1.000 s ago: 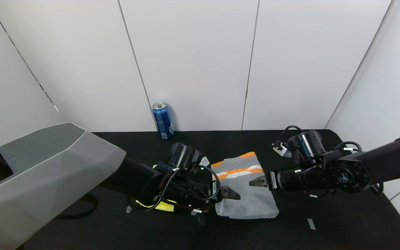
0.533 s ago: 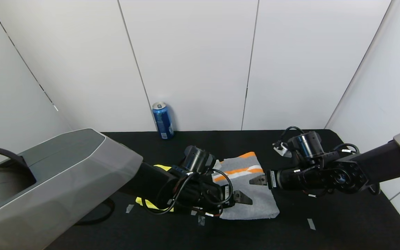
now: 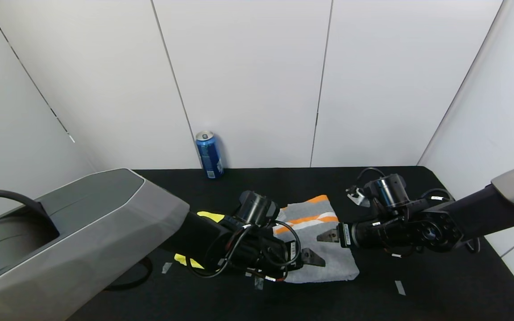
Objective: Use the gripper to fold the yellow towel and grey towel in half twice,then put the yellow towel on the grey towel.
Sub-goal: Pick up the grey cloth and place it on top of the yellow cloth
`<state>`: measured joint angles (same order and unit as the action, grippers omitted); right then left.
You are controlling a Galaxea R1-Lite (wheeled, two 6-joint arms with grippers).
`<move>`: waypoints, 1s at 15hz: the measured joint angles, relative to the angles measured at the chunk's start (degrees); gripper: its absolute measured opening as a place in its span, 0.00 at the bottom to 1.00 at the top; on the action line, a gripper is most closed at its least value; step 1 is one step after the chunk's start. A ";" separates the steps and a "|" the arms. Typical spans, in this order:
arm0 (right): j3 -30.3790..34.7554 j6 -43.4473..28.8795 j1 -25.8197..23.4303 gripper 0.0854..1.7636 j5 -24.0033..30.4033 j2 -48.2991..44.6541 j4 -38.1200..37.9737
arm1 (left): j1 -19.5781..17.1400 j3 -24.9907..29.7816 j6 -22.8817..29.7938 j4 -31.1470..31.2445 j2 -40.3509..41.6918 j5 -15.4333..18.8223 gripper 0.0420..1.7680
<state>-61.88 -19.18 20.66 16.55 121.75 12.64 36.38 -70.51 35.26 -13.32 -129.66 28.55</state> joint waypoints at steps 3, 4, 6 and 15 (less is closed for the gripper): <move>-0.07 -1.68 0.00 0.97 0.74 0.33 1.07 | 0.88 -0.05 -0.55 0.06 -0.28 -1.07 0.97; -0.07 -1.84 -0.02 0.97 0.77 0.44 1.45 | 1.40 -0.07 -1.01 0.11 -0.49 -2.19 0.97; -0.07 -1.95 -0.02 0.97 0.82 0.69 1.87 | 2.40 -0.07 -2.58 0.11 -0.91 -3.71 0.97; 0.04 -1.93 -0.02 0.66 0.93 1.65 2.13 | 3.91 -0.79 -4.17 0.09 -2.07 -5.62 0.97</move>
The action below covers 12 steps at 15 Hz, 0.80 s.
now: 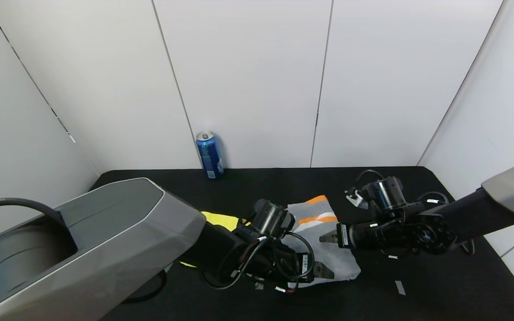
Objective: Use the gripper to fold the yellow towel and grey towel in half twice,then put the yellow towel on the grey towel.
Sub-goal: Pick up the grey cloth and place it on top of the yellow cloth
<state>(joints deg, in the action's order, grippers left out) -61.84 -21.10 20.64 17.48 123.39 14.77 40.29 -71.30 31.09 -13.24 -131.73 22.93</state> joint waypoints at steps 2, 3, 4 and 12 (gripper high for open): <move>-0.09 0.02 0.00 0.51 -0.05 0.06 -0.09 | 0.17 0.00 -0.41 0.00 -0.11 -0.30 0.97; -0.11 0.00 0.00 0.45 -0.05 0.06 -0.11 | 0.20 0.00 -0.49 0.00 -0.16 -0.38 0.97; -0.11 0.02 0.00 0.40 -0.02 0.09 -0.09 | 0.22 0.00 -0.49 0.00 -0.18 -0.40 0.97; 0.00 -0.07 0.05 0.03 -0.02 0.10 -0.17 | 1.30 -0.05 -3.77 0.13 -0.85 -4.75 0.97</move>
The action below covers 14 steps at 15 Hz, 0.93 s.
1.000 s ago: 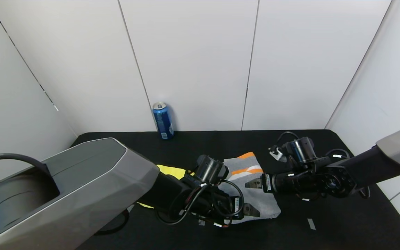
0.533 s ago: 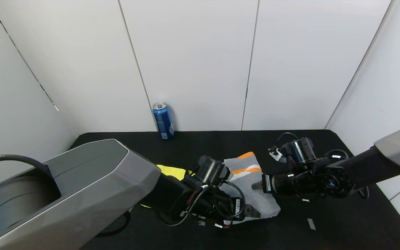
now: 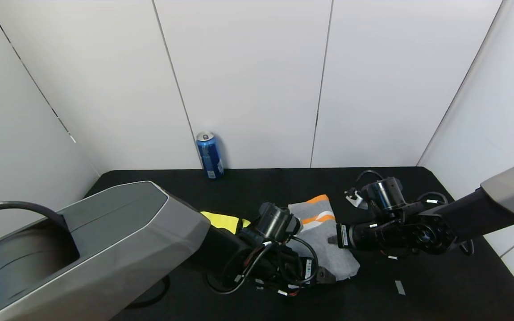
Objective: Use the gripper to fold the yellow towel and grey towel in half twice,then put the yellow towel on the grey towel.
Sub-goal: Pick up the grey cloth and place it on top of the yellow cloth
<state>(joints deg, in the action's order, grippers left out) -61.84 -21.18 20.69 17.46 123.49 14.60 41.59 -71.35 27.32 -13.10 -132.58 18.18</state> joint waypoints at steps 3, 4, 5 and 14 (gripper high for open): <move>0.05 0.00 0.04 0.03 0.02 -0.09 -0.07 | 0.73 -0.95 -0.63 1.18 -0.63 -0.99 0.97; 0.11 0.02 0.04 0.03 0.00 -0.10 -0.13 | 0.77 -1.72 -0.69 2.38 -0.85 -1.02 0.97; 0.18 0.00 0.04 0.03 0.00 -0.12 -0.13 | 0.83 -2.35 -0.80 3.18 -1.04 -1.07 0.97; 0.33 -0.01 -0.02 0.03 0.05 -0.21 -0.16 | 0.96 -2.90 -2.28 3.58 -1.73 -1.10 0.24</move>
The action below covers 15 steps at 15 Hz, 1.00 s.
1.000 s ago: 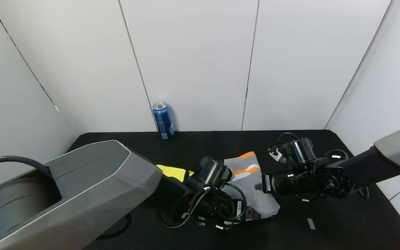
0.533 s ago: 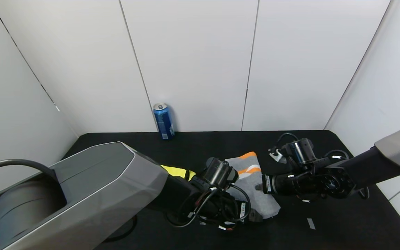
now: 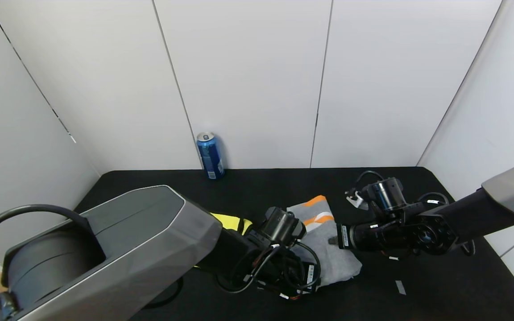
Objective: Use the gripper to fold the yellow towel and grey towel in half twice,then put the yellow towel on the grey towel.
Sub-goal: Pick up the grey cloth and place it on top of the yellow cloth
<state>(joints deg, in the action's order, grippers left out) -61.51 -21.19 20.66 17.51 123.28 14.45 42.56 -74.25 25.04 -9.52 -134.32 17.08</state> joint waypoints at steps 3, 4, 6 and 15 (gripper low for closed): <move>0.05 0.01 -0.02 0.03 -0.02 -0.11 -0.02 | -0.06 -0.05 -0.02 0.06 0.06 0.07 0.07; 0.07 0.01 -0.02 0.03 -0.02 -0.22 -0.09 | -0.13 -0.02 -0.02 0.09 0.16 0.05 0.07; 0.16 -0.38 -0.02 0.03 0.00 -0.55 -0.09 | -0.41 0.05 -0.02 0.06 0.55 0.02 0.07; 0.74 -1.56 0.66 0.03 0.17 -5.49 -0.38 | -3.15 0.27 -0.30 3.06 7.13 -0.11 0.07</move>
<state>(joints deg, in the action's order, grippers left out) -60.77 -22.75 21.32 17.68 117.80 14.07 39.41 -73.98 24.73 -6.46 -127.18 16.97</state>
